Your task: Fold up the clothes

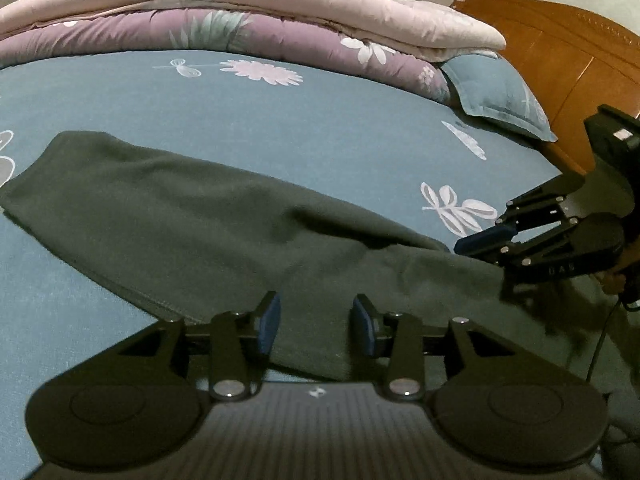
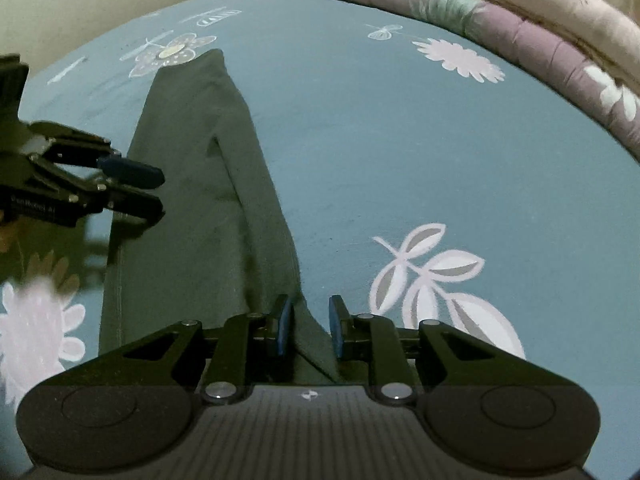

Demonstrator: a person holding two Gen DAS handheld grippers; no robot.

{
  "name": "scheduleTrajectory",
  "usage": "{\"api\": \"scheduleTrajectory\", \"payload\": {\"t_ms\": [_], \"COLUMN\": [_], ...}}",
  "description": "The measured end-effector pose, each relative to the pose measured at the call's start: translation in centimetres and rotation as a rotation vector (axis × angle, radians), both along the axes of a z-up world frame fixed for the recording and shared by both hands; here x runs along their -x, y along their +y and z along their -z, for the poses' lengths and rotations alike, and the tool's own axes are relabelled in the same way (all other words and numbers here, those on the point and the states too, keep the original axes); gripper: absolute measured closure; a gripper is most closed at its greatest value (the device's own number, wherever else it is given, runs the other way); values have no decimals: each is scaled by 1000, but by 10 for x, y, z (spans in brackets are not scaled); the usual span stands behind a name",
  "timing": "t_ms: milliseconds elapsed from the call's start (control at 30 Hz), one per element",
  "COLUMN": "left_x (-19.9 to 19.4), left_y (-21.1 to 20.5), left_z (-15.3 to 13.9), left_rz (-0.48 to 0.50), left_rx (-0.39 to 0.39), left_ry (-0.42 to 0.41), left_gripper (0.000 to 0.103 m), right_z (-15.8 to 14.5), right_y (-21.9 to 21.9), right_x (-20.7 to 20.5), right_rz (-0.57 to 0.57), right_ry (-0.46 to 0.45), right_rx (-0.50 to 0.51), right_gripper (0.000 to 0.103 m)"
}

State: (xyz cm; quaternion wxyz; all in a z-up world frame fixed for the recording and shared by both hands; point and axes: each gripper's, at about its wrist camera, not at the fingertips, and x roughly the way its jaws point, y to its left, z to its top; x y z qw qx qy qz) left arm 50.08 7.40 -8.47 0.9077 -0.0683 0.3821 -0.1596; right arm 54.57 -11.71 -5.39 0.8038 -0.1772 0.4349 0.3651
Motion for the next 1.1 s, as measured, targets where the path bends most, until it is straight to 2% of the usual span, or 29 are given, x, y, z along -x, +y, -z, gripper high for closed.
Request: {"api": "scheduleTrajectory", "payload": {"t_ms": [67, 167, 233, 367, 433, 500, 533, 600, 700, 767, 833, 900, 967, 1033, 1100], "left_x": [-2, -4, -4, -5, -6, -8, -9, -3, 10, 16, 21, 20, 15, 7, 6], "left_y": [-2, -7, -11, -20, -25, -30, -32, -37, -36, -31, -29, -32, -39, -48, -53], "left_z": [-2, -5, -10, -15, -16, -15, -10, -4, -7, -10, -17, -27, -32, -27, -15], "left_rz": [1, 11, 28, 65, 83, 105, 118, 150, 182, 181, 191, 190, 202, 207, 202], "left_rx": [-5, -23, -19, -18, -20, -26, -45, -110, -163, -164, -181, -178, -160, -147, -165], "left_ry": [6, 7, 5, -6, -14, -5, 29, 35, 62, 87, 82, 38, 0, 14, 64], "left_gripper": [58, 58, 58, 58, 58, 58, 58, 58, 57, 57, 58, 58, 58, 58, 58], "right_z": [-1, -1, -3, -9, -9, -17, -25, -42, -54, -48, -39, -26, -19, -14, -9], "right_y": [1, 3, 5, 4, -1, -7, -9, -10, 0, 12, 26, 37, 39, 37, 35], "right_x": [1, 5, 10, -4, -21, -29, -27, -16, 15, 39, 62, 77, 88, 96, 105], "right_rz": [12, -12, -27, 41, 111, 153, 154, 130, 73, 41, 37, 103, 167, 225, 282], "right_ry": [12, 50, 34, -75, -80, -73, -68, -58, 12, 97, 130, 122, 147, 187, 226], "right_rx": [-7, -30, -17, 55, 72, 41, 11, -40, -71, -64, -22, 30, 22, -11, -43], "right_gripper": [86, 96, 99, 102, 102, 102, 101, 98, 92, 92, 92, 92, 90, 89, 90]}}
